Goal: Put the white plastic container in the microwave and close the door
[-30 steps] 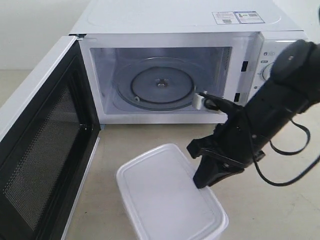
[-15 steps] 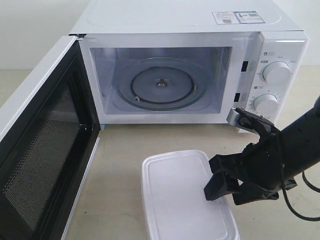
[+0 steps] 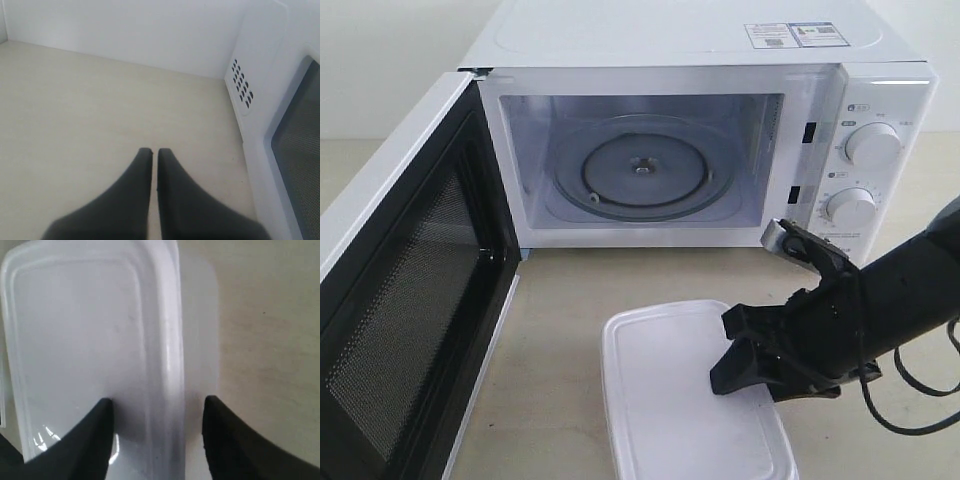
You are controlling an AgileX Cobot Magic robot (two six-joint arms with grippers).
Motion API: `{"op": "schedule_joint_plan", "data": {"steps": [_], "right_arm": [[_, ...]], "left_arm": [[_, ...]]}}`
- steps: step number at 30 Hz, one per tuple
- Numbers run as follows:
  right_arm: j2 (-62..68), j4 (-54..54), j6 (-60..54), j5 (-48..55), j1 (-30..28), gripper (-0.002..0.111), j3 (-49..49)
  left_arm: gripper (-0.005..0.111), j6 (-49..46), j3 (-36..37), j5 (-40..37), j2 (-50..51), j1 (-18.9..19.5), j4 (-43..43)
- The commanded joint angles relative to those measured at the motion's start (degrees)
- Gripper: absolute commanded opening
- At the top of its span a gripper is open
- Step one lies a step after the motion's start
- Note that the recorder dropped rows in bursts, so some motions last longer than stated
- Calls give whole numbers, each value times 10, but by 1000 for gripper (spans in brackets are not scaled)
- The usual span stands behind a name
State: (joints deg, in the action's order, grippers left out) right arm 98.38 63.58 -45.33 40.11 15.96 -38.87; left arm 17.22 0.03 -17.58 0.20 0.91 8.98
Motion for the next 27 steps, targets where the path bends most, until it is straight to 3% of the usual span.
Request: {"op": "schedule_joint_plan", "data": {"steps": [1, 3, 4, 17, 27], "right_arm": [[12, -11, -15, -4, -1, 22, 1], [12, -11, -23, 2, -1, 2, 1], [12, -9, -25, 3, -1, 0, 1], [-85, 58, -34, 16, -1, 0, 2], [-138, 364, -195, 3, 0, 0, 106]], "left_arm": [[4, -2, 0, 0, -2, 1, -3], [4, -2, 0, 0, -2, 1, -3], [4, -2, 0, 0, -2, 1, -3], [4, -2, 0, 0, -2, 1, -3], [4, -2, 0, 0, -2, 1, -3]]}}
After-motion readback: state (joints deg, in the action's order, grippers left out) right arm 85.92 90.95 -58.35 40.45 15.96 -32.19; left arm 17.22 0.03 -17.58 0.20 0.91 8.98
